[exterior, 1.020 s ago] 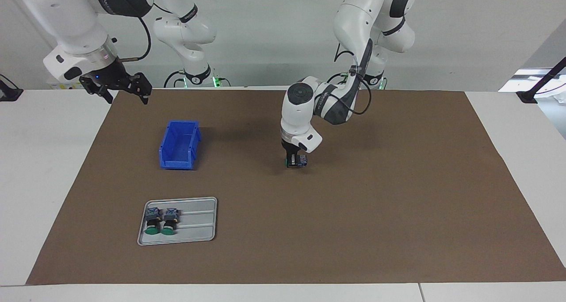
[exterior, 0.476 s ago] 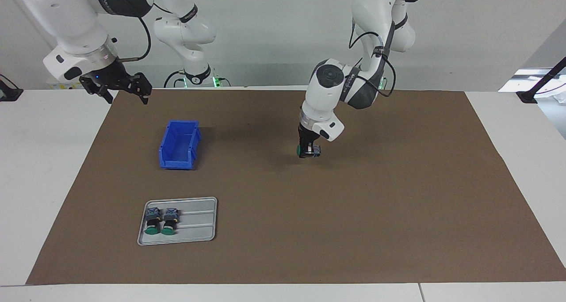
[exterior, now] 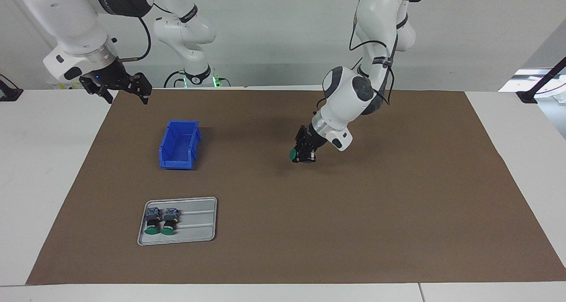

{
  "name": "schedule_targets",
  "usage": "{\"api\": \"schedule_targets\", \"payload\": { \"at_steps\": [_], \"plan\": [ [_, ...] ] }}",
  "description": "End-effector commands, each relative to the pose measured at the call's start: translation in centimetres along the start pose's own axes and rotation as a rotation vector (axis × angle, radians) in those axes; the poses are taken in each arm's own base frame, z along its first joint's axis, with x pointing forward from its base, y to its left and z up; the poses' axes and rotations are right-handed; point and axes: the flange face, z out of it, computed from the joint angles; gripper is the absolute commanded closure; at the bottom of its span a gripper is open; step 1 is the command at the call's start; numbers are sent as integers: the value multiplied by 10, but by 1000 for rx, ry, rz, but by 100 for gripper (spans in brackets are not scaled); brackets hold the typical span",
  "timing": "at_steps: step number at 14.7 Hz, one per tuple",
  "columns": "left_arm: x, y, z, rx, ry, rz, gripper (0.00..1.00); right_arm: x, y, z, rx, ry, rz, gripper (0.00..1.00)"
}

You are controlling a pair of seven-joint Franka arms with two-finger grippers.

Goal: Place and press button with both arms

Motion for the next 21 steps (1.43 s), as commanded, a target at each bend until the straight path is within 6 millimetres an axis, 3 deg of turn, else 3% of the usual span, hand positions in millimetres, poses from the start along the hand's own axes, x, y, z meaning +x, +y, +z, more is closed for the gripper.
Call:
{"api": "schedule_targets", "payload": {
  "at_steps": [1,6,13,15,16,18,21],
  "plan": [
    [12,-11,-10,-22,-105,7,81,-8,1,1,6,-5,-9,1],
    [35,-14,-12,-42,-269,4,82,-8,1,1,6,-5,-8,1],
    [60,-15,16,-15,-460,-20,82,-8,1,1,6,-5,-8,1],
    [94,-17,19,0,-482,-4,82,-8,2,1,5,-5,-7,1],
    [114,-7,10,-22,-540,-19,82,-8,1,1,6,-5,-8,1],
    [129,0,1,-22,-623,-13,82,-8,1,1,6,-5,-9,1],
    [144,-9,16,-83,-679,-4,81,-8,1,1,6,-5,-9,1]
  ]
}}
